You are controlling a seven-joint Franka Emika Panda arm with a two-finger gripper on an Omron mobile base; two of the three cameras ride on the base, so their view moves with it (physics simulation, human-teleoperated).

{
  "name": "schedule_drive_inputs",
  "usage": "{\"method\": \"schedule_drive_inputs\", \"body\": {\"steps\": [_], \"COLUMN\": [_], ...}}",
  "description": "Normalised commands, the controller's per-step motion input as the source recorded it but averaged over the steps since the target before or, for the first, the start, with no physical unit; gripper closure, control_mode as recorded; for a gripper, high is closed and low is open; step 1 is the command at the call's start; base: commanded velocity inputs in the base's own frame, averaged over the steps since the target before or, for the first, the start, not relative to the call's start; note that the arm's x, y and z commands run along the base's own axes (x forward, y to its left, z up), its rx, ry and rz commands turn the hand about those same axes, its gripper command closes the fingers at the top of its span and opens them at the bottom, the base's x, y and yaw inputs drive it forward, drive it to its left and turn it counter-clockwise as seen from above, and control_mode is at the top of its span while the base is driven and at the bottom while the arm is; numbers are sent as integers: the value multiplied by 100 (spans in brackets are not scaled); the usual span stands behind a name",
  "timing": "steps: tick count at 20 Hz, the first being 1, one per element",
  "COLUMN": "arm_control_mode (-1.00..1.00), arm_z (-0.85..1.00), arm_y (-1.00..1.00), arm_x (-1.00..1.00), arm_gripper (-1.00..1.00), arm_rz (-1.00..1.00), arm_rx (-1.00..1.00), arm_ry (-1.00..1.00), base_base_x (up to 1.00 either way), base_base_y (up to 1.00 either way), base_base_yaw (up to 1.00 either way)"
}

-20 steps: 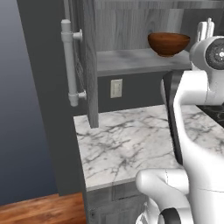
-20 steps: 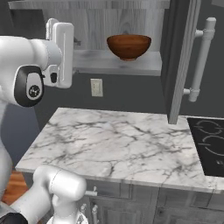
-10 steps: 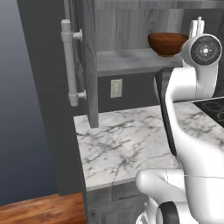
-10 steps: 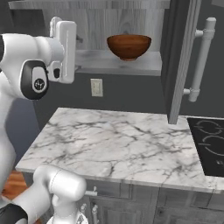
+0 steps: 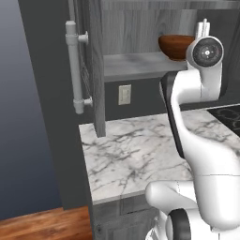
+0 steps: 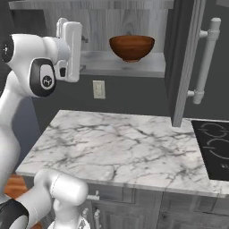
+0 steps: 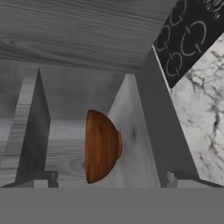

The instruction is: Move the bowls from the cabinet to the plates on the dining table.

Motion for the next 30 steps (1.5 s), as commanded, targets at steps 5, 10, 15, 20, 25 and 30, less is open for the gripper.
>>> {"method": "schedule_drive_inputs", "body": {"steps": [5, 10, 15, 20, 25, 30], "arm_control_mode": [-100, -100, -100, -100, -100, -100], "arm_z": [-4, -5, -6, -5, -4, 0], "arm_y": [0, 0, 0, 0, 0, -4], "arm_x": [32, 31, 32, 30, 30, 29], "arm_gripper": [-100, -100, -100, -100, -100, -100], "arm_rz": [-2, -2, -2, -2, -2, -3], "arm_rx": [0, 0, 0, 0, 0, 0], "arm_ry": [0, 0, 0, 0, 0, -1], "base_base_x": [0, 0, 0, 0, 0, 0], "base_base_y": [0, 0, 0, 0, 0, 0], "base_base_yaw": [0, 0, 0, 0, 0, 0]}}
